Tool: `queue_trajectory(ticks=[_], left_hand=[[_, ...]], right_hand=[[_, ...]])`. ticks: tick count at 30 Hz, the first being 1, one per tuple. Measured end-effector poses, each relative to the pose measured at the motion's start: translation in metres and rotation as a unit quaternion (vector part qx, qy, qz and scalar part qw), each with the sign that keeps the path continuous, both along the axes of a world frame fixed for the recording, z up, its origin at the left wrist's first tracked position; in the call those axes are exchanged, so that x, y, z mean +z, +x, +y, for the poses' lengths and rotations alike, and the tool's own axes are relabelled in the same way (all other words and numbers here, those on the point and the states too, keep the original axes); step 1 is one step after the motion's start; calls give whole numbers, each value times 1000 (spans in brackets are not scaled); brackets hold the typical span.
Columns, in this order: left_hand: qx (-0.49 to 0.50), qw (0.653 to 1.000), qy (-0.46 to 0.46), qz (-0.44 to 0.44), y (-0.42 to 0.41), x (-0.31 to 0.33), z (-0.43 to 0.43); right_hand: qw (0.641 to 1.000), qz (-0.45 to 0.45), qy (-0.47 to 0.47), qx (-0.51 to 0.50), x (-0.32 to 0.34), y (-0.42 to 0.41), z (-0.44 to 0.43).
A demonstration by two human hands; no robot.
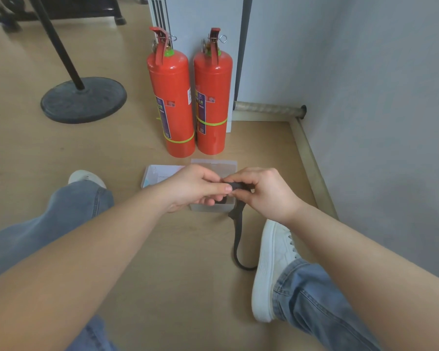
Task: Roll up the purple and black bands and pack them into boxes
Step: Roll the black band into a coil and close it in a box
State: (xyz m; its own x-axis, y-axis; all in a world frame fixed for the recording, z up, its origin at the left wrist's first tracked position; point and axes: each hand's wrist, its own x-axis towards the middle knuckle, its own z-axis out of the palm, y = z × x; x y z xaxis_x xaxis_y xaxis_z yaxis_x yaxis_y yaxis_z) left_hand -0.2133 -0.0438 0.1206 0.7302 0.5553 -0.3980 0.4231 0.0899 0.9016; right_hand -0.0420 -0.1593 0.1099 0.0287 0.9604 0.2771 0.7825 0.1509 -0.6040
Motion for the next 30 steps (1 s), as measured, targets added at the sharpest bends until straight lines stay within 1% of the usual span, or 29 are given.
queue_trajectory(ticks=[2, 3, 5, 7, 9, 11, 13, 14, 16, 18, 21, 22, 24, 25, 26, 27, 30], left_hand=[[22, 1000, 11, -20, 1, -2, -3], [37, 999, 9, -36, 3, -3, -5], [72, 994, -16, -78, 5, -4, -11], [113, 984, -58, -124, 7, -5, -17], [154, 970, -95, -163, 9, -5, -22], [188, 955, -130, -191, 12, -4, -25], [196, 945, -166, -200, 12, -2, -25], [186, 948, -172, -193, 10, -1, -24], [148, 966, -144, -153, 5, 3, -19], [108, 985, -86, -105, 1, 6, -16], [46, 998, 21, -49, 0, 10, -10], [20, 997, 72, -20, 1, 10, -7], [-24, 982, 179, 48, 0, 13, -1], [-35, 975, 212, 63, 0, 15, -1], [-30, 972, 227, 58, 0, 15, -1], [-14, 973, 225, 41, 0, 14, -1], [58, 987, 144, -45, 1, 8, -6]], right_hand=[[993, 99, -39, -42, 0, -1, -2], [983, 160, -56, -66, 1, -1, -3], [957, 264, -70, -102, 0, -3, -4], [927, 352, -66, -114, 1, -8, -5], [900, 417, -56, -117, 1, -15, -6], [885, 446, -45, -127, 2, -19, -4], [878, 455, -42, -139, 3, -18, -2], [881, 448, -45, -144, 4, -16, -1], [896, 415, -58, -146, 4, -12, -1], [918, 367, -73, -135, 3, -9, -1], [962, 235, -93, -106, 6, -3, 0], [971, 198, -101, -94, 9, -2, 0], [981, 138, -113, -77, 13, -1, 1], [983, 120, -115, -77, 15, -2, 0], [982, 123, -115, -83, 16, -3, 0], [977, 154, -110, -98, 17, -4, 0], [938, 298, -76, -158, 19, -10, 1]])
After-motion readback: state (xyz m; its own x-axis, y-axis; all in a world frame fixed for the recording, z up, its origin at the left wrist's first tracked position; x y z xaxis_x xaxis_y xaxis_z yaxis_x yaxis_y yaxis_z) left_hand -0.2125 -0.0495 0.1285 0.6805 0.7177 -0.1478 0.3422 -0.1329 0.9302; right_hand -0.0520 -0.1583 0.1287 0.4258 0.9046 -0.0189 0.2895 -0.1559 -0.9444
